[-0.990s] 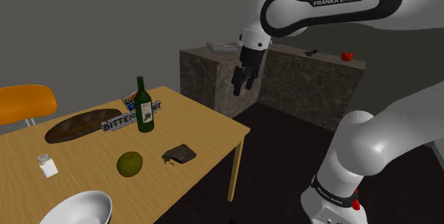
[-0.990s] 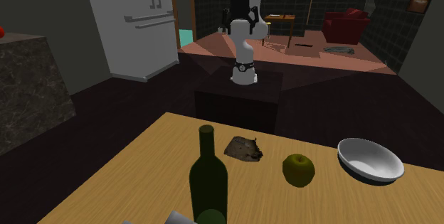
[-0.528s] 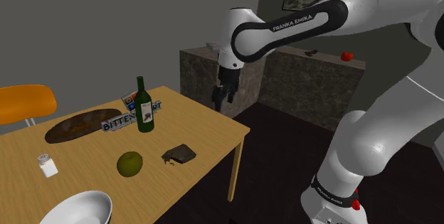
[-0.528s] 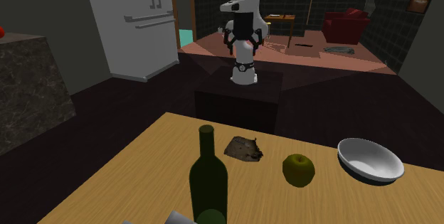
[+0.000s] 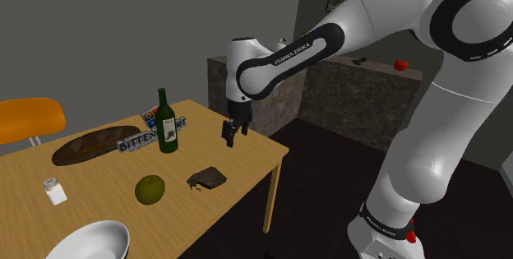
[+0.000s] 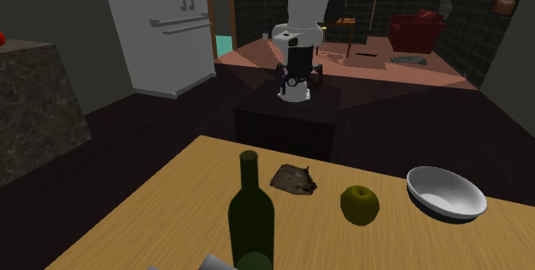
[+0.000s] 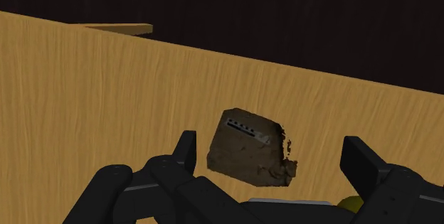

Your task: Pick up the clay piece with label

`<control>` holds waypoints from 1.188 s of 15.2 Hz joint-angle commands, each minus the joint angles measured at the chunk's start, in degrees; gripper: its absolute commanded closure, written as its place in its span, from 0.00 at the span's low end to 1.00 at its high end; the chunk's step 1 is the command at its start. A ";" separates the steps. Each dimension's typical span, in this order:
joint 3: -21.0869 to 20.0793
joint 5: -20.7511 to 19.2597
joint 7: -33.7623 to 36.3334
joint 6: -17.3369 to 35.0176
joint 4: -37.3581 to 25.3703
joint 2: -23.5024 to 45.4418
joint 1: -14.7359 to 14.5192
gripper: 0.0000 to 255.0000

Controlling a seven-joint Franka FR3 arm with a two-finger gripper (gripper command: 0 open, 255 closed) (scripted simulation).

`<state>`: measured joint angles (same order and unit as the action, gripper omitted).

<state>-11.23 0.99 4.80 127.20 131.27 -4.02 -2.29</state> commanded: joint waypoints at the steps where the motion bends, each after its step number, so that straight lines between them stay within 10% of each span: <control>1: -0.38 -1.70 0.60 1.91 -2.29 4.86 -0.13 0.00; 18: 1.09 -14.03 6.18 6.67 -27.18 40.19 -7.10 0.00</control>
<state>-10.33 -12.73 10.86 133.48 104.84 34.94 -9.15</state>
